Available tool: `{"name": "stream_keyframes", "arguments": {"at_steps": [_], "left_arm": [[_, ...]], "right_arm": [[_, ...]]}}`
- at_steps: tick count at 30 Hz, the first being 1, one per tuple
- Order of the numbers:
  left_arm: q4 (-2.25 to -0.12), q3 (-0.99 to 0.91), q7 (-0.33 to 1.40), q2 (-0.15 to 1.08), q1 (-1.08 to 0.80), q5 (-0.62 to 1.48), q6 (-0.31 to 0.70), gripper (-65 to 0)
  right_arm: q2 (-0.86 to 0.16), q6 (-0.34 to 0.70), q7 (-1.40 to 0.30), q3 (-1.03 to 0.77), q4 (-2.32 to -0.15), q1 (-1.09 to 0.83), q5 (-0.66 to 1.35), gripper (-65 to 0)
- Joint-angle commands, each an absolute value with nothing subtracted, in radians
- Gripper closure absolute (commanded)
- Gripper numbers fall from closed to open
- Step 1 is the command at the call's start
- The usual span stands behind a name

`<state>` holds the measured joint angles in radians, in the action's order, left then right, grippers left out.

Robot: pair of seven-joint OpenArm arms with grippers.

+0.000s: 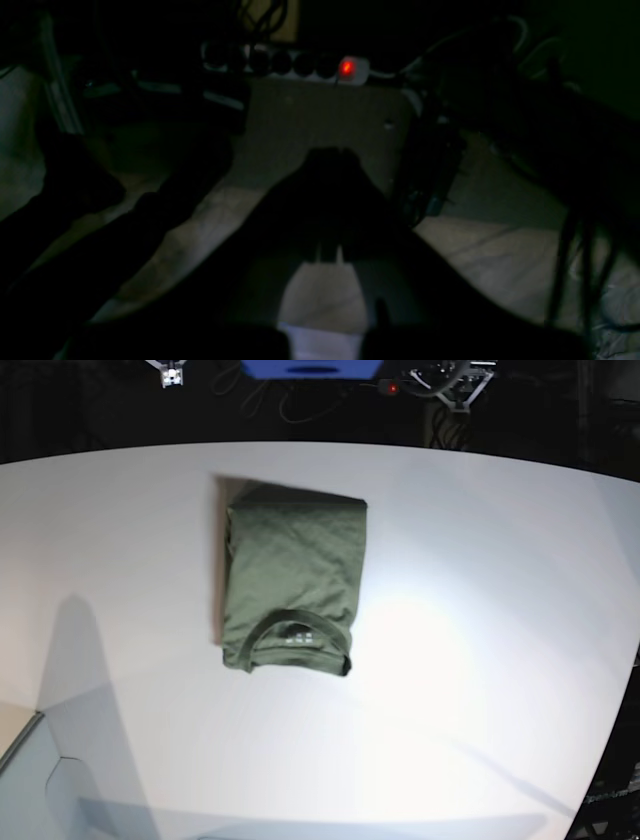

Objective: Layout the t-shirt on the table in an organized manner, then fold the t-shirt properly

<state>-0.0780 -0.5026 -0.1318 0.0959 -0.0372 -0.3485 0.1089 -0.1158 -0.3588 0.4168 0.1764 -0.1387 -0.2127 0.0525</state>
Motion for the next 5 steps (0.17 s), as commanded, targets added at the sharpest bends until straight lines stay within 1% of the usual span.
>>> {"name": "stream_keyframes", "arguments": {"at_steps": [1, 5], "left_arm": [[-0.081, -0.501, -0.147, 0.101, -0.036, -0.351, 0.108, 0.0], [-0.084, -0.501, -0.148, 0.102, -0.036, -0.351, 0.108, 0.0]], "right_arm": [[-0.117, -0.400, 0.403, 0.185, -0.137, -0.208, 0.062, 0.0], [-0.094, -0.406, 0.328, 0.194, -0.137, -0.188, 0.064, 0.0]]}}
